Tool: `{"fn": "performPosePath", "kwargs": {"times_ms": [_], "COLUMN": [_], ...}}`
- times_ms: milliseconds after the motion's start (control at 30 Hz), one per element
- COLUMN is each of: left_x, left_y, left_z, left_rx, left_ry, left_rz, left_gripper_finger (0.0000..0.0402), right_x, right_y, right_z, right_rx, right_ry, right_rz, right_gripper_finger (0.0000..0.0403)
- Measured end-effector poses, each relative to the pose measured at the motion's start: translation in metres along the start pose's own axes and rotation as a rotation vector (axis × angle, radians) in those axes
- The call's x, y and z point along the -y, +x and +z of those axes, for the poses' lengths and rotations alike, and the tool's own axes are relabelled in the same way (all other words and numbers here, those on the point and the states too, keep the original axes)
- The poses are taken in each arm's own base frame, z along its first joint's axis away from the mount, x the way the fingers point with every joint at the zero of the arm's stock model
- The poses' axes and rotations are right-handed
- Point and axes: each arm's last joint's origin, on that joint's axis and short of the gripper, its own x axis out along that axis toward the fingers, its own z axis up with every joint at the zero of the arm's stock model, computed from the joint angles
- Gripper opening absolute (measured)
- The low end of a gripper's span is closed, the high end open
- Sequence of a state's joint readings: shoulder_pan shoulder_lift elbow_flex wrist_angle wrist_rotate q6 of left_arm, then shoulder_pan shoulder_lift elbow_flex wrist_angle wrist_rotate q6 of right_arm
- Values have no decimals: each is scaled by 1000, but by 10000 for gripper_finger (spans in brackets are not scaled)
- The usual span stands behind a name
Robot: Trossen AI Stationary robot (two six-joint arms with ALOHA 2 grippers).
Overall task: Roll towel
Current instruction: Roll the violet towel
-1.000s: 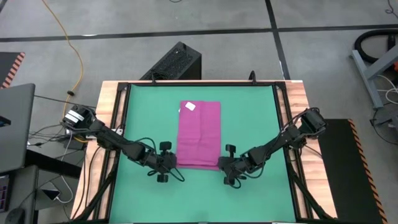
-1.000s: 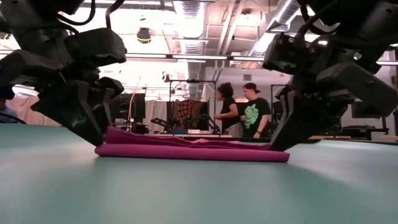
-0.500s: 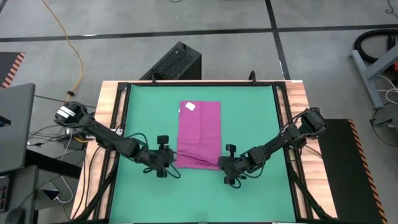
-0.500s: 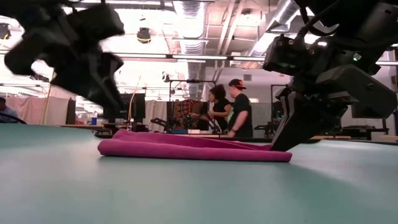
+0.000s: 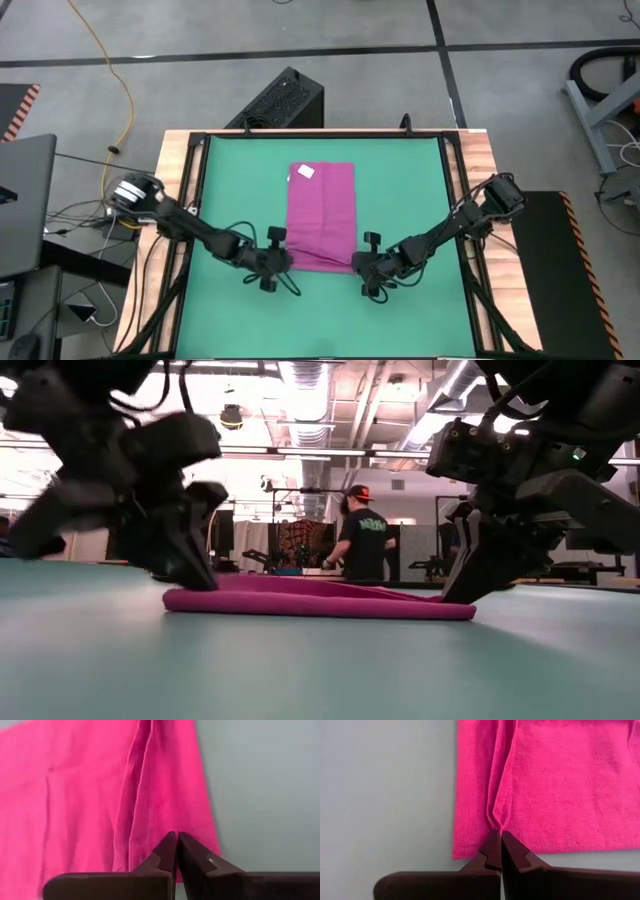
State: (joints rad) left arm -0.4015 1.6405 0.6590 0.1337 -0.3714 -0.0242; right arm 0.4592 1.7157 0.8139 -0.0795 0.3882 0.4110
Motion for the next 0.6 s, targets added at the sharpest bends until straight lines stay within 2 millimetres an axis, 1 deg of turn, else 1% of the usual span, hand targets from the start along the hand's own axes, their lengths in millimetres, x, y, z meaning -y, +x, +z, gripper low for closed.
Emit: {"fn": "performPosePath", "kwargs": {"times_ms": [100,200,333,433,600], "left_x": [1,3,3,3,3], "left_y": [4,5,5,5,5], "left_z": [-4,-5,-6,-7,-8], "left_rx": [-23,-33,-42,-50,-61], "left_ry": [-30,-49,-59,-57,-66], "left_rz": [2,-10,-18,-20,-22], "left_gripper_finger": [6,3,1,1,0], "right_x": [0,0,0,-2,-10], "right_y": [0,-1,-4,-9,-25], "right_z": [0,-1,0,2,4], "right_rx": [-1,18,67,93,153], "right_ry": [-3,-7,-15,-49,-102], "right_rz": [-1,-49,-140,-156,-182], "right_gripper_finger": [16,35,76,110,170]}}
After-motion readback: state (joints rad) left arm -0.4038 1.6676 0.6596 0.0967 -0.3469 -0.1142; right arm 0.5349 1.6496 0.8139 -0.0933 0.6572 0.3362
